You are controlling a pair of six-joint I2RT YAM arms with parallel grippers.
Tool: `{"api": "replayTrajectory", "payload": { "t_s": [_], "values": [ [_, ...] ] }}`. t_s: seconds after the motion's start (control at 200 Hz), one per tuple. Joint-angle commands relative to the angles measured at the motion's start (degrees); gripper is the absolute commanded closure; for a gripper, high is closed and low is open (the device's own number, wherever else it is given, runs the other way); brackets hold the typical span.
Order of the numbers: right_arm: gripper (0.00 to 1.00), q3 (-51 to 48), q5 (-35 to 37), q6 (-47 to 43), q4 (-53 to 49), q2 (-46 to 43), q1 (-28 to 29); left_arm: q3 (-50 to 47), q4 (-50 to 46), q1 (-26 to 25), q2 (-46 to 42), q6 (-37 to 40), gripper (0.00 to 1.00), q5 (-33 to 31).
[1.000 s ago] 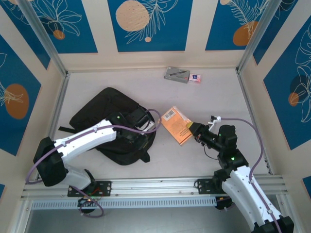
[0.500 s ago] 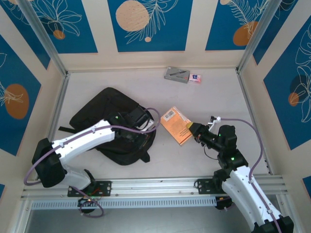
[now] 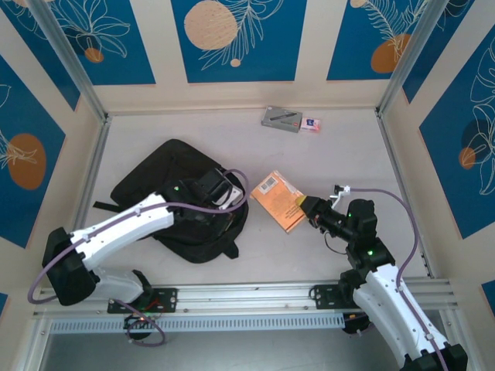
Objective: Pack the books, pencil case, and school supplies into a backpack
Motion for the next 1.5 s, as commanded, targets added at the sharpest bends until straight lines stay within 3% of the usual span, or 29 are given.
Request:
{"api": "replayTrajectory", "payload": {
  "t_s": [0.0,0.36,0.605,0.655,0.725,0.865,0.945,1.11,1.215,1.27,1.32,1.43,1.495],
  "values": [
    [1.0,3.3,-2.7,-2.5,2.1,0.0,0.2,1.5,-1.6,1.5,-3.6,-0.2,1.0,-2.5],
    [1.0,7.8,-5.1,-0.4,4.6,8.4,6.9,1.6,-2.2,4.6,-14.9,-3.2,1.0,-9.7],
    [1.0,9.7,-2.4,5.1,13.3,17.7,18.2,-0.9,-0.3,5.3,-17.1,-4.7,1.0,-8.3],
    [1.0,10.2,-1.8,5.9,15.2,20.0,20.3,-1.2,0.0,5.3,-16.4,-4.9,0.9,-6.9],
    [1.0,11.1,-0.8,6.3,16.8,22.5,22.1,-1.3,-0.1,5.3,-15.3,-5.3,0.68,-6.2],
    [1.0,11.8,0.3,6.7,18.4,24.7,23.5,-1.1,-0.4,5.3,-15.1,-5.2,0.42,-8.3],
    [1.0,11.8,0.8,6.7,18.5,24.7,23.9,-1.1,-0.8,5.4,-14.9,-4.8,0.34,-9.4],
    [1.0,11.4,1.3,6.9,18.7,24.4,24.3,-1.6,0.0,5.3,-12.3,-3.9,0.3,-9.8],
    [1.0,11.5,1.5,6.9,18.8,24.2,24.5,-2.1,1.4,5.5,-9.4,-3.4,0.32,-9.9],
    [1.0,11.6,1.5,6.9,18.6,24.0,24.5,-1.9,1.9,5.6,-7.8,-3.1,0.39,-9.9],
    [1.0,11.5,1.5,6.8,18.3,23.7,24.6,-1.8,2.5,5.8,-6.8,-2.9,0.54,-9.4],
    [1.0,11.6,2.1,5.5,15.5,22.5,24.7,-0.4,3.1,6.1,-6.7,-2.7,0.99,-8.7],
    [1.0,11.6,3.0,4.6,12.9,21.4,24.9,1.7,1.8,6.4,-7.8,-2.4,1.0,-10.3]
  ]
}}
